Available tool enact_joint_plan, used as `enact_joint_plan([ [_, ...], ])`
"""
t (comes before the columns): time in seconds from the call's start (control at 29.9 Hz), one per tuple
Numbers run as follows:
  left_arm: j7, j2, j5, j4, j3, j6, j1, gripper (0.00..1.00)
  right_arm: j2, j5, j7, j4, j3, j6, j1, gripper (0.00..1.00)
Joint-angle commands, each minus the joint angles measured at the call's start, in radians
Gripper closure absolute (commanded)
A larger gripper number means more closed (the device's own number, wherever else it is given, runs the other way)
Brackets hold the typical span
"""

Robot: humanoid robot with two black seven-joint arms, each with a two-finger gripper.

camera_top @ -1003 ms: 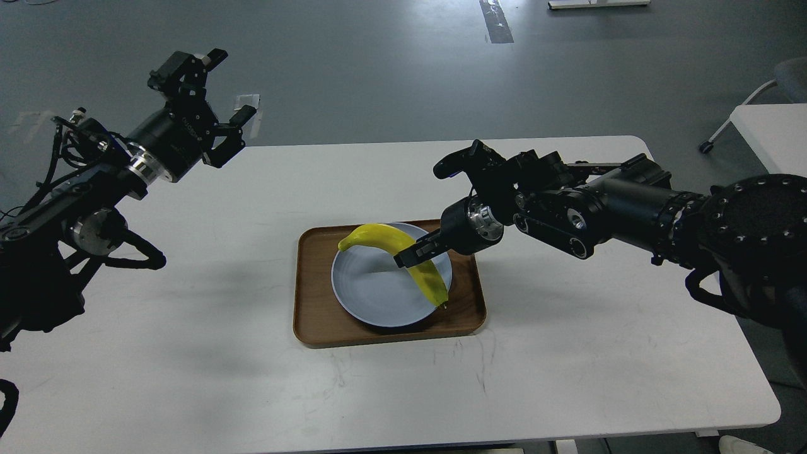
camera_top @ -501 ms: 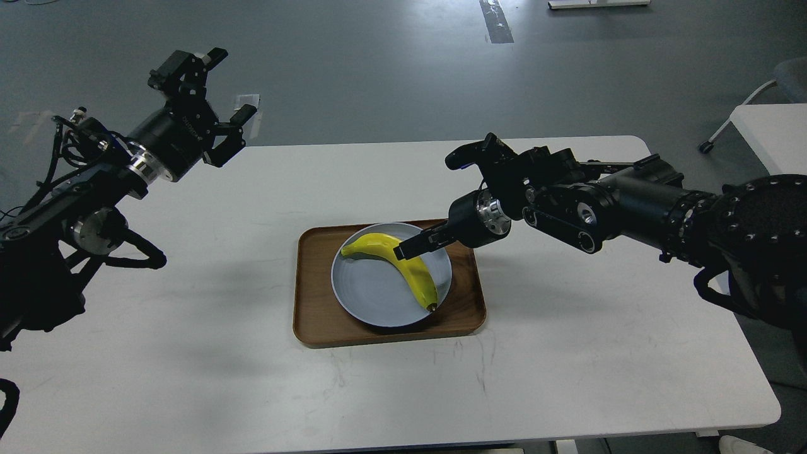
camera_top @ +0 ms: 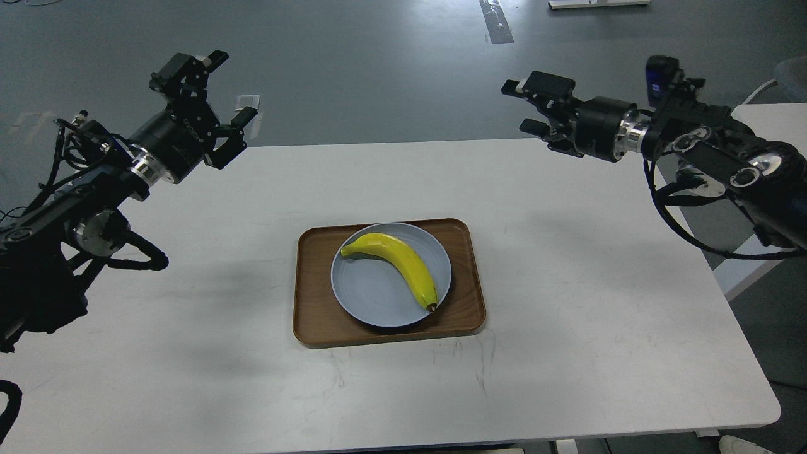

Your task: Place banana on plate with both arms

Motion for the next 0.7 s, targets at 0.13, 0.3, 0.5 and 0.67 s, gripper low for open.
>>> enact_joint_plan([
  [0.13, -0.001, -0.033, -0.002, 0.02, -0.002, 0.0, 0.035, 0.01, -0.006, 0.172, 0.0, 0.0, 0.331, 0.0, -0.273, 0.02],
  [0.3, 0.002, -0.06, -0.002, 0.049, -0.033, 0.0, 0.064, 0.01, 0.049, 0.186, 0.0, 0.0, 0.443, 0.0, -0.381, 0.02],
  [0.5, 0.005, -0.07, -0.001, 0.058, -0.091, 0.0, 0.118, 0.01, 0.063, 0.187, 0.0, -0.002, 0.463, 0.0, -0.402, 0.0],
  [0.67, 0.005, -0.067, -0.002, 0.064, -0.093, 0.0, 0.121, 0.01, 0.074, 0.188, 0.0, -0.029, 0.497, 0.0, -0.404, 0.0],
])
